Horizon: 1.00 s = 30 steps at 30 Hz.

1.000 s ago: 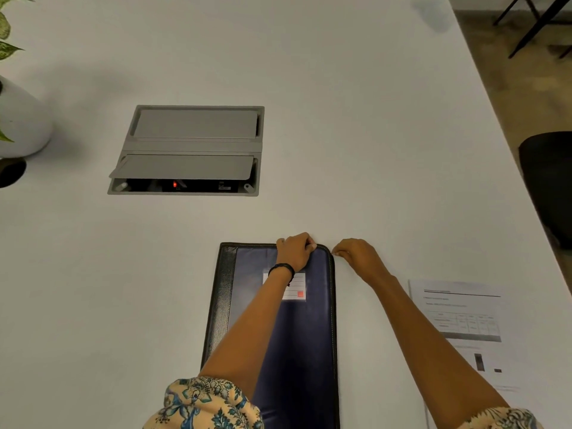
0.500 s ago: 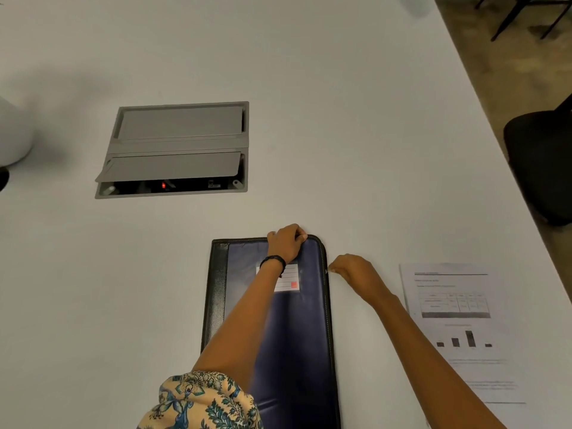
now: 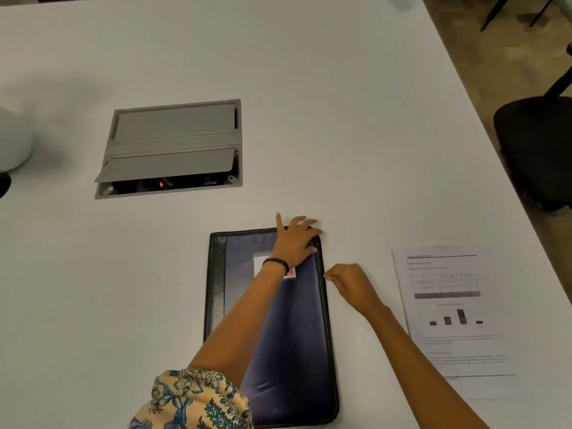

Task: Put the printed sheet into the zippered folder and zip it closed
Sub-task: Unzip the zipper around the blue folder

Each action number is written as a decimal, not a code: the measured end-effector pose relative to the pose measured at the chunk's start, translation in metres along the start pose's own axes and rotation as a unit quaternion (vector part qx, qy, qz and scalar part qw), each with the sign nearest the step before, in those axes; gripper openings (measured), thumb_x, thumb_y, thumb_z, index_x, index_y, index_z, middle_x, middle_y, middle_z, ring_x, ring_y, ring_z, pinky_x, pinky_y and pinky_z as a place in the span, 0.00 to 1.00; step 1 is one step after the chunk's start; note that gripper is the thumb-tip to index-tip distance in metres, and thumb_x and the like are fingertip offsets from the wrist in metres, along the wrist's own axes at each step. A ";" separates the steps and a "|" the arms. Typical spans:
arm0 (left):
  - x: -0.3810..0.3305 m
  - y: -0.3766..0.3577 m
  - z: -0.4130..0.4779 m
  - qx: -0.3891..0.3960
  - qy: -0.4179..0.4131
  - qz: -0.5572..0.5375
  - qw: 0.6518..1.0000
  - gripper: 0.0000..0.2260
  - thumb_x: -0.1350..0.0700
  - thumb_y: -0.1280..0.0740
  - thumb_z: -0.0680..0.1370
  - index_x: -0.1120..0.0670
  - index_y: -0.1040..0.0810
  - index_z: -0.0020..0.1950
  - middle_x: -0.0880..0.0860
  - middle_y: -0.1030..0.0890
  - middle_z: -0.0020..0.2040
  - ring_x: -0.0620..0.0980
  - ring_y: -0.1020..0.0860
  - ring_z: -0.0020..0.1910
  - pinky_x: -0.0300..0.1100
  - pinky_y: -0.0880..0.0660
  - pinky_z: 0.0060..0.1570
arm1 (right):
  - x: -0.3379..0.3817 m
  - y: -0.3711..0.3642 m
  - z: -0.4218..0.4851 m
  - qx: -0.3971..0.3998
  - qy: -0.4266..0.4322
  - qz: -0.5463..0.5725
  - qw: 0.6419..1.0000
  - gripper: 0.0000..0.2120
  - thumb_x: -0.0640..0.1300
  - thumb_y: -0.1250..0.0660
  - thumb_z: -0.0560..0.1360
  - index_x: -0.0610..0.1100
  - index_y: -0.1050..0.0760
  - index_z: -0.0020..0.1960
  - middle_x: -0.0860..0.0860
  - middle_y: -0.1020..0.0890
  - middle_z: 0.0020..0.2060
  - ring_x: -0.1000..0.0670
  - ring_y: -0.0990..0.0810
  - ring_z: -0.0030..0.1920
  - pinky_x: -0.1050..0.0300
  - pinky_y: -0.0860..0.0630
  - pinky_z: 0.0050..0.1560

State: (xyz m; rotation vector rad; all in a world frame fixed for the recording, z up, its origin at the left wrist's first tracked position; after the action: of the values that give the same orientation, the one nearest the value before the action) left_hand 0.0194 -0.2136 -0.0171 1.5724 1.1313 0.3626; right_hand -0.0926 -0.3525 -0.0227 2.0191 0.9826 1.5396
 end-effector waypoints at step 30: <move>-0.054 -0.003 -0.021 0.143 -0.082 0.098 0.981 0.16 0.63 0.45 0.81 0.65 0.30 0.67 0.63 0.31 0.70 0.53 0.26 0.60 0.48 0.34 0.67 | -0.011 -0.031 -0.047 0.036 -0.029 -0.006 0.999 0.13 0.36 0.40 0.77 0.39 0.25 0.61 0.41 0.20 0.54 0.44 0.22 0.54 0.55 0.26 0.57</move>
State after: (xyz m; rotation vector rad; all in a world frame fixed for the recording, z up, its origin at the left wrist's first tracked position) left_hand -0.0243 -0.2449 0.0047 1.9379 0.9331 0.2014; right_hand -0.1477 -0.3443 -0.0370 2.0915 1.0395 1.4495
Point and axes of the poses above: each hand's wrist, its own z-axis towards the middle knuckle, its own y-axis out of the back of the hand, x = y × z, the point moved 1 cm from there along z, towards the middle knuckle
